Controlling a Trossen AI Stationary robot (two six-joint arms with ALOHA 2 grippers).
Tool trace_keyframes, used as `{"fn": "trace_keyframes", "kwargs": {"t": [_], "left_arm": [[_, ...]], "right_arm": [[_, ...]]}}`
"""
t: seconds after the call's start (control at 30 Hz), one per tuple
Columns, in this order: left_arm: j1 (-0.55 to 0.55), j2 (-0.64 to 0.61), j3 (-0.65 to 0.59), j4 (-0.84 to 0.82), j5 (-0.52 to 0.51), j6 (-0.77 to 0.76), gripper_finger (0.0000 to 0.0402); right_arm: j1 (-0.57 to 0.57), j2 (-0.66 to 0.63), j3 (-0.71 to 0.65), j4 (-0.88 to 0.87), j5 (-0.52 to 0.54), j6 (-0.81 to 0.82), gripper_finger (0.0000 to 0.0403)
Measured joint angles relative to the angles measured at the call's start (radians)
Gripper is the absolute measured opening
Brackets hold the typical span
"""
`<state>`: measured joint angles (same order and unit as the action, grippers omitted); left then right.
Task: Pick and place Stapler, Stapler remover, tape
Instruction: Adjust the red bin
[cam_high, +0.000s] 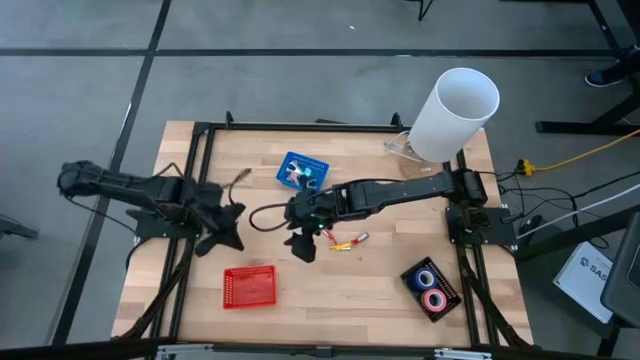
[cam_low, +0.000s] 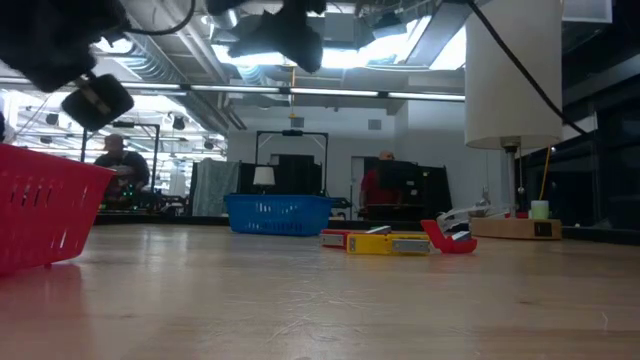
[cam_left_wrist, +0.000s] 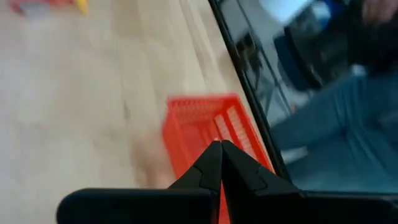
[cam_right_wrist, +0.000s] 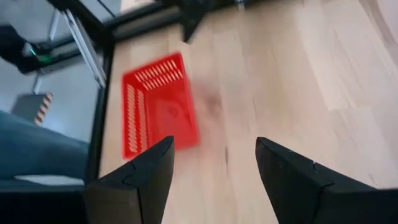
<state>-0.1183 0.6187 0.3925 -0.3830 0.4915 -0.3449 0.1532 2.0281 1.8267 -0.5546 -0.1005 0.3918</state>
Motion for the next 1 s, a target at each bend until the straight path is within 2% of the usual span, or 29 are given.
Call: {"fn": "trace_keyframes", "kwargs": {"t": [0.17,0.3,0.37,0.5,0.73,0.87,1.0], "left_arm": [[-0.172,0.112,0.017,-0.038,-0.106,-0.01,0.0003],[-0.29,0.183,0.027,-0.035,-0.267,-0.045,0.0002],[-0.329,0.21,0.038,-0.03,-0.327,-0.069,0.0003],[-0.393,0.26,0.07,-0.02,-0.395,-0.096,0.0002],[-0.453,0.419,0.078,0.079,-0.417,-0.098,0.0002],[-0.453,0.525,0.118,0.147,-0.402,-0.112,0.0003],[-0.458,0.639,0.195,0.138,-0.403,-0.051,0.0002]], "right_arm": [[0.0,-0.022,0.0,-0.109,0.0,-0.034,0.0227],[0.001,-0.068,0.0,-0.209,0.011,-0.092,0.0227],[0.001,-0.097,-0.007,-0.265,0.053,-0.115,0.0227],[-0.005,-0.169,-0.106,-0.252,0.082,-0.11,0.0227],[-0.014,-0.293,-0.277,-0.132,0.119,-0.054,0.0227],[-0.014,-0.326,-0.313,-0.125,0.161,-0.052,0.0227],[-0.014,-0.326,-0.317,-0.129,0.161,-0.08,0.0227]]}}
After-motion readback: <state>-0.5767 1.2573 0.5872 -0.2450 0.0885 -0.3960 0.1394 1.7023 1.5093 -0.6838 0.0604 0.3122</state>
